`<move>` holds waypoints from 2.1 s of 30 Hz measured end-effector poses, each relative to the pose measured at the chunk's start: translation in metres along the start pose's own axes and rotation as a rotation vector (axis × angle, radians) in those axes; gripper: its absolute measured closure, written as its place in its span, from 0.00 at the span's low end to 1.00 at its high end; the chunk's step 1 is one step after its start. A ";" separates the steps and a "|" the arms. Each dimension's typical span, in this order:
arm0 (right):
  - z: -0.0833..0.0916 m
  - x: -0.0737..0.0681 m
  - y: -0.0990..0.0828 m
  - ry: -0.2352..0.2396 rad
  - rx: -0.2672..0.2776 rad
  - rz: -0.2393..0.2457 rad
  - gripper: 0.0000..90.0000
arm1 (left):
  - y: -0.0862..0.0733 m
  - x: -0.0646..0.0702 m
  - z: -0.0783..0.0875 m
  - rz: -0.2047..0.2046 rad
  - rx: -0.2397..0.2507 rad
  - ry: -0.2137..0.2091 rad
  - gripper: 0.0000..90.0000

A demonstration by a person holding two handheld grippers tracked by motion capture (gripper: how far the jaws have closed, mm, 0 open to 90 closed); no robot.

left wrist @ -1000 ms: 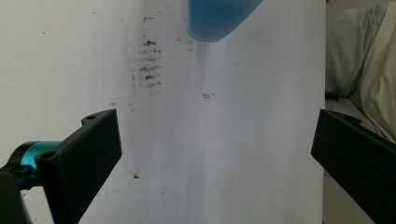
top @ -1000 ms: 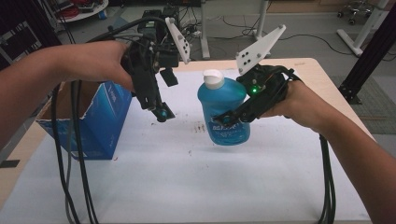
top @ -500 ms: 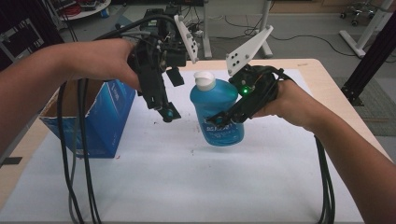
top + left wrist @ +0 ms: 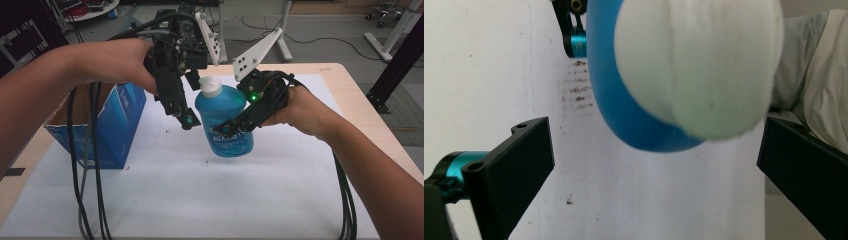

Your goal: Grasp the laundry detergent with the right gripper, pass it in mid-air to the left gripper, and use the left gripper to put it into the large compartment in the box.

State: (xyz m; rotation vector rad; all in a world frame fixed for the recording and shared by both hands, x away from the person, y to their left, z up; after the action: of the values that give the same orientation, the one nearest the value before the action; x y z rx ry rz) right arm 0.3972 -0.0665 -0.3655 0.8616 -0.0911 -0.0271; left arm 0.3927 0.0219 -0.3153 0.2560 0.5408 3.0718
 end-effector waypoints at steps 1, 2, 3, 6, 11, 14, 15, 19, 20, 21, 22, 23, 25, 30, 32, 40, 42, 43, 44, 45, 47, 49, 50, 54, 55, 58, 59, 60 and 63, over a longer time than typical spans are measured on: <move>-0.001 0.000 0.000 -0.005 0.000 0.001 0.51 | 0.001 0.000 -0.001 0.001 0.006 -0.001 0.02; -0.001 0.000 0.001 -0.006 0.001 0.000 0.51 | 0.002 0.000 -0.001 -0.003 0.001 -0.001 0.02; -0.002 0.000 0.001 -0.003 0.004 -0.003 0.51 | 0.003 0.000 -0.001 -0.007 -0.001 0.001 0.02; -0.002 0.001 0.002 -0.003 0.000 -0.003 0.51 | 0.005 -0.001 -0.002 -0.009 0.001 0.003 0.02; -0.005 0.000 0.006 0.003 0.002 -0.001 0.51 | 0.009 -0.003 -0.003 -0.012 0.000 0.007 0.02; -0.005 0.000 0.008 0.005 0.003 -0.006 0.51 | 0.011 -0.003 -0.003 -0.015 0.003 0.004 0.02; -0.005 0.000 0.008 0.005 0.003 -0.006 0.51 | 0.011 -0.003 -0.003 -0.015 0.003 0.004 0.04; -0.005 0.000 0.008 0.005 0.004 -0.010 0.51 | 0.013 -0.004 -0.003 -0.024 0.005 0.006 0.07; -0.005 0.000 0.008 0.003 0.004 -0.012 0.51 | 0.013 -0.004 -0.003 -0.025 0.004 0.004 0.07; -0.005 0.000 0.008 0.003 0.004 -0.012 0.51 | 0.014 -0.003 -0.004 -0.021 0.011 0.004 0.08; -0.005 0.000 0.008 0.003 0.004 -0.012 0.51 | 0.014 -0.004 -0.004 -0.026 0.010 0.004 0.08; -0.004 0.000 0.008 0.004 0.003 -0.013 0.51 | 0.014 -0.003 -0.003 -0.029 0.012 0.001 0.10; -0.005 0.000 0.009 0.004 0.009 -0.009 0.51 | 0.016 -0.003 -0.004 -0.036 0.013 -0.003 0.12; -0.005 -0.002 0.009 0.018 0.009 -0.017 0.51 | 0.018 -0.002 -0.005 -0.054 0.002 -0.018 0.20; -0.005 -0.002 0.009 0.020 0.006 -0.020 0.51 | 0.018 -0.002 -0.005 -0.057 0.003 -0.020 0.21; -0.004 -0.001 0.008 0.011 -0.001 -0.012 0.51 | 0.019 -0.002 -0.005 -0.060 0.000 -0.028 0.29; -0.004 -0.001 0.009 0.011 -0.001 -0.016 0.51 | 0.019 -0.002 -0.005 -0.059 0.002 -0.028 0.30; -0.004 -0.001 0.009 0.010 -0.001 -0.014 0.51 | 0.019 -0.002 -0.005 -0.058 0.002 -0.030 0.32; -0.005 -0.001 0.009 0.010 0.000 -0.014 0.51 | 0.019 -0.002 -0.005 -0.058 0.001 -0.031 0.33; -0.005 -0.001 0.009 0.010 0.000 -0.014 0.51 | 0.019 -0.002 -0.006 -0.057 0.000 -0.031 0.33; -0.005 -0.002 0.009 0.011 -0.001 -0.016 0.51 | 0.020 -0.001 -0.006 -0.059 -0.001 -0.035 0.33; -0.005 -0.001 0.009 0.008 -0.001 -0.009 0.51 | 0.020 -0.001 -0.006 -0.064 -0.002 -0.038 0.37; -0.005 -0.003 0.010 0.020 0.009 -0.017 0.51 | 0.020 -0.001 -0.007 -0.062 -0.003 -0.040 0.37; -0.006 -0.001 0.009 0.012 0.003 0.005 0.51 | 0.020 0.000 -0.008 -0.066 -0.010 -0.044 0.41; -0.006 -0.001 0.009 0.012 0.003 0.005 0.51 | 0.020 0.000 -0.008 -0.066 -0.009 -0.044 0.41; -0.006 -0.002 0.009 0.018 0.005 -0.004 0.51 | 0.020 0.000 -0.008 -0.068 -0.006 -0.042 0.41; -0.007 0.000 0.009 0.010 0.005 0.005 0.51 | 0.020 -0.001 -0.007 -0.069 -0.004 -0.041 0.41; -0.006 -0.003 0.009 0.026 0.009 -0.013 0.51 | 0.020 0.000 -0.007 -0.070 -0.001 -0.040 0.41; -0.005 -0.003 0.010 0.029 0.014 -0.013 0.51 | 0.021 0.000 -0.006 -0.070 -0.001 -0.040 0.41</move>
State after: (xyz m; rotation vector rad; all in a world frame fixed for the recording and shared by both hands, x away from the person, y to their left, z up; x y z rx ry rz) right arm 0.3942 -0.0560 -0.3613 0.8766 -0.0584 -0.0256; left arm 0.3919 0.0004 -0.3139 0.2912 0.5347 2.9929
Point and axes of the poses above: each handheld gripper's, and its own axes: z roughly backward along the jaws, y roughly out of its top, x roughly to its right, the point moved 8 cm from there along -z, roughly forward along the jaws, and after that the axes turned 9 degrees about -y, right-handed, at the moved point
